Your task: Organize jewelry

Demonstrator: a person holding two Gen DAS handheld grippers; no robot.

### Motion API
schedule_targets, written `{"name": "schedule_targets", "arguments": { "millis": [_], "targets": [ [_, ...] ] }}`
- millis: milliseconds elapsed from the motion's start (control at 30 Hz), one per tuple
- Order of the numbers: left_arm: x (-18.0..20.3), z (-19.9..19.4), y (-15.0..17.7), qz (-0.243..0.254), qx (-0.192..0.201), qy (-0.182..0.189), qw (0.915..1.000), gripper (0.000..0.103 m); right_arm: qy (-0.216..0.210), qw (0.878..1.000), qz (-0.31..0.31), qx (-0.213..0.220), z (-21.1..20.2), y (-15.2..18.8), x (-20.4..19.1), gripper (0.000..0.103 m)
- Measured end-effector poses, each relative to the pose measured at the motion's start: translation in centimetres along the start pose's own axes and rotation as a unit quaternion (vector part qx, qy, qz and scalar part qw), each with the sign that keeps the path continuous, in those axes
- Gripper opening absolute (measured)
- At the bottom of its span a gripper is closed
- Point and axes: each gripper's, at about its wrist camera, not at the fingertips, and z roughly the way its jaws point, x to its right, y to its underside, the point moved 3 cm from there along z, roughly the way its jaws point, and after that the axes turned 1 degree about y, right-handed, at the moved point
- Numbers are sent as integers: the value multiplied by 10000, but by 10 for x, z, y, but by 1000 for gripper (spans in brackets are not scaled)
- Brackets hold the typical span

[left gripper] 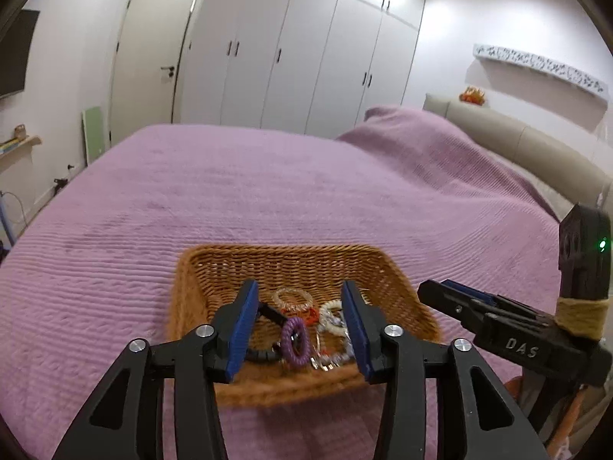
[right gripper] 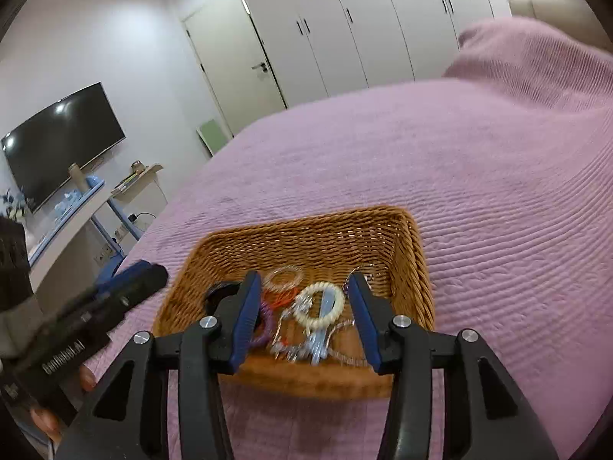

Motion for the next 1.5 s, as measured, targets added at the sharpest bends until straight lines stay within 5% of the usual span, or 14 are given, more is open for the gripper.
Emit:
{"name": "schedule_targets", "arguments": {
  "millis": [233,300,567,1033,1500],
  "targets": [
    [11,-82,8,163,416,-396,9982,64,268,9973,-455,506,-78,17,-41,54],
    [12,-99,19,97,426,-504,9978,77,378,9960,-544,597,-93,26,-51,57],
    [19,-132,61,214,253,-1160,9927,78,849,9924,-699,553,-124,69,-72,60],
    [18,-168,86,166,254,-1622,9863,78,974,9909,-750,554,-149,93,-78,62],
    [26,-189,88,180,332,-1491,9881,78,1020,9895,-809,620,-165,100,-86,66]
  ]
}}
